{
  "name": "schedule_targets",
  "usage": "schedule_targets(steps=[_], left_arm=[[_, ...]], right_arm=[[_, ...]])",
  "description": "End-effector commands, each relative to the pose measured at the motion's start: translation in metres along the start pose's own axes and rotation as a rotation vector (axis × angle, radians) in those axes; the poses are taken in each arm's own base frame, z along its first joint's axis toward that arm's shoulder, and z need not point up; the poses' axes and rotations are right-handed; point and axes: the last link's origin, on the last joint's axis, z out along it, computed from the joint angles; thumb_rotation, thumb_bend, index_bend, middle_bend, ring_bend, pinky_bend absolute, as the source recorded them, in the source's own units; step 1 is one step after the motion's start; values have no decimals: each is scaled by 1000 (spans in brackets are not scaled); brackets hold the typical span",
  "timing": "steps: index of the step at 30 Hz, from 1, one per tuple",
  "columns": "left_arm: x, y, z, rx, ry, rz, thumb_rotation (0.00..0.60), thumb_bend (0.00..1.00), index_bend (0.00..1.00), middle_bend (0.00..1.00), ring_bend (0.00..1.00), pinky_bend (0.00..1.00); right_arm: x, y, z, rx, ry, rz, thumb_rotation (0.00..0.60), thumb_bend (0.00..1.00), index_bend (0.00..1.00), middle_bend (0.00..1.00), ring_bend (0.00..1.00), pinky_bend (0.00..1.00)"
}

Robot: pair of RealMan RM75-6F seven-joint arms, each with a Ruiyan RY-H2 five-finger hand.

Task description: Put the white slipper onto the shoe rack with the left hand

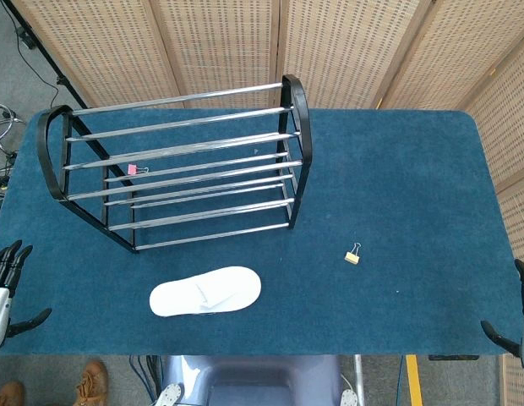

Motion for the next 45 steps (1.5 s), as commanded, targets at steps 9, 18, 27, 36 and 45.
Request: schedule_targets(steps=[9, 18, 27, 36, 45], left_arm=[[-3, 1, 2, -26, -26, -2, 600, 0, 0, 0, 0, 0], [-20, 12, 10, -265, -76, 66, 600, 0, 0, 0, 0, 0], [-52, 46, 55, -646, -79, 205, 600, 0, 0, 0, 0, 0], [-85, 89, 91, -833, -96, 246, 600, 0, 0, 0, 0, 0], [-113, 129, 111, -936, -90, 296, 600, 0, 0, 0, 0, 0]], right_arm=[[2, 1, -1, -3, 1, 7, 600, 0, 0, 0, 0, 0], [1, 2, 1, -10, -6, 10, 600, 0, 0, 0, 0, 0], [0, 2, 2, -14, -16, 12, 600, 0, 0, 0, 0, 0], [0, 4, 4, -25, -21, 14, 600, 0, 0, 0, 0, 0], [-2, 5, 5, -26, -30, 14, 600, 0, 0, 0, 0, 0]])
